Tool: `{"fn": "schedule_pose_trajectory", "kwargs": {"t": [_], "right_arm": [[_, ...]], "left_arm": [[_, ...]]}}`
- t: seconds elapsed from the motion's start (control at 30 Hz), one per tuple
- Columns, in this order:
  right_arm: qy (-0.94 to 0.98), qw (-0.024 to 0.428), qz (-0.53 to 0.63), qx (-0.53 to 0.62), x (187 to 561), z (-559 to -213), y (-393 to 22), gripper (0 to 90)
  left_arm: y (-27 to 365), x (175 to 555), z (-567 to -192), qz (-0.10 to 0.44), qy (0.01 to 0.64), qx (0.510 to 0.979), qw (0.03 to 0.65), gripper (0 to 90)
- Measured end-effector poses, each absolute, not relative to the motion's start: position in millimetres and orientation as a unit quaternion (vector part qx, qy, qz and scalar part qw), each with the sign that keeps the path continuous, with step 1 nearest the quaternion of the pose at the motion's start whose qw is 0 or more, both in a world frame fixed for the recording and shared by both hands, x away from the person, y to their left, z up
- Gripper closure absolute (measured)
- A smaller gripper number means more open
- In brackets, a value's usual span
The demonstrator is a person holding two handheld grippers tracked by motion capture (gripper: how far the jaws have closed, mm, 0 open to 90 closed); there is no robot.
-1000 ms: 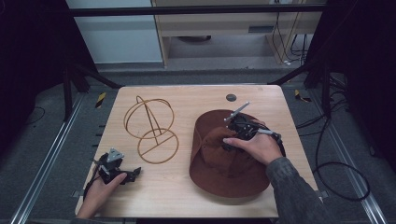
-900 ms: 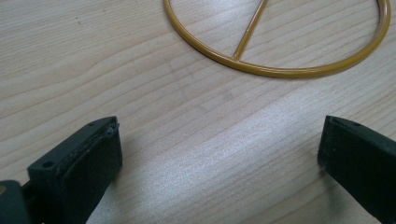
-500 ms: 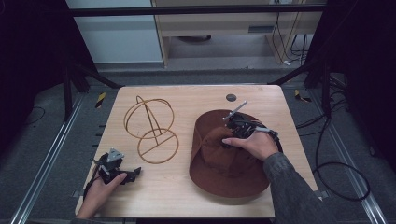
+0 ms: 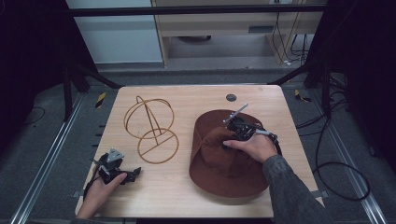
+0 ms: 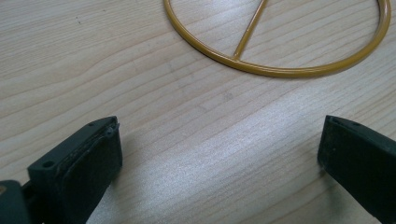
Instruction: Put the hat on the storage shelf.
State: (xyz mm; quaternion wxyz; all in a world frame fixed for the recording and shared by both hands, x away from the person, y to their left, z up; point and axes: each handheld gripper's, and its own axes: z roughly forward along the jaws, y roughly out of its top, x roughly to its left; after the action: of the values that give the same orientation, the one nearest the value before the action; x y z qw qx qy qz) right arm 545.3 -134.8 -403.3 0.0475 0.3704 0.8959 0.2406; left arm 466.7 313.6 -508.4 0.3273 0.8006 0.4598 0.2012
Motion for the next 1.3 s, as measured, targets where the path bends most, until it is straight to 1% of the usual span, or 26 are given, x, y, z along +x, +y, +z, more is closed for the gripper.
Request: {"fn": "schedule_pose_trajectory", "kwargs": {"t": [0.03,0.1,0.13,0.17,0.2,0.23,0.27,0.3,0.33,0.37,0.53,1.0,1.17,1.2,1.23,1.3], "right_arm": [[0.897,0.042,0.239,0.369,546.0,-403.9,-134.6,56.9],[0.9,0.039,0.234,0.366,546.5,-405.3,-134.7,64.0],[0.9,0.039,0.234,0.366,546.5,-405.3,-134.7,64.0],[0.902,0.038,0.228,0.365,547.0,-406.0,-135.1,69.4],[0.903,0.036,0.227,0.364,547.3,-405.7,-135.1,72.4],[0.903,0.036,0.227,0.364,547.3,-405.7,-135.1,72.4],[0.907,0.037,0.218,0.36,547.5,-404.2,-133.7,78.2],[0.91,0.038,0.213,0.355,547.7,-402.7,-132.8,80.4],[0.91,0.038,0.213,0.355,547.7,-402.7,-132.8,80.4],[0.913,0.04,0.208,0.348,548.4,-398.8,-131.4,84.4],[0.918,0.041,0.199,0.341,550.1,-391.5,-129.7,88.3],[0.914,0.045,0.228,0.334,548.6,-377.0,-131.9,89.1],[0.905,0.054,0.259,0.333,546.4,-357.8,-135.3,89.2],[0.902,0.061,0.269,0.331,546.2,-348.1,-136.6,89.2],[0.902,0.061,0.269,0.331,546.2,-348.1,-136.6,89.2],[0.896,0.073,0.287,0.331,544.8,-333.5,-138.3,89.1]], "left_arm": [[313.6,466.7,-508.4,0.201,0.46,0.801,0.327,0.0],[313.6,466.7,-508.4,0.201,0.46,0.801,0.327,0.0],[313.6,466.7,-508.4,0.201,0.46,0.801,0.327,0.0],[313.6,466.6,-508.4,0.201,0.46,0.801,0.327,0.0],[313.6,466.6,-508.4,0.201,0.46,0.801,0.327,0.0],[313.6,466.5,-508.5,0.201,0.46,0.8,0.327,0.0],[313.6,466.5,-508.4,0.201,0.46,0.801,0.327,0.0],[313.6,466.6,-508.4,0.201,0.46,0.801,0.327,0.0],[313.6,466.6,-508.4,0.201,0.46,0.801,0.327,0.0],[313.6,466.6,-508.4,0.201,0.46,0.801,0.327,0.0],[313.6,466.7,-508.4,0.201,0.46,0.801,0.327,0.0],[313.7,466.6,-508.5,0.201,0.46,0.801,0.327,0.0],[313.7,466.7,-508.4,0.201,0.46,0.801,0.327,0.0],[313.8,466.7,-508.4,0.201,0.459,0.801,0.327,0.0],[313.8,466.7,-508.4,0.201,0.459,0.801,0.328,0.0],[313.8,466.7,-508.5,0.201,0.459,0.801,0.328,0.0]]}}
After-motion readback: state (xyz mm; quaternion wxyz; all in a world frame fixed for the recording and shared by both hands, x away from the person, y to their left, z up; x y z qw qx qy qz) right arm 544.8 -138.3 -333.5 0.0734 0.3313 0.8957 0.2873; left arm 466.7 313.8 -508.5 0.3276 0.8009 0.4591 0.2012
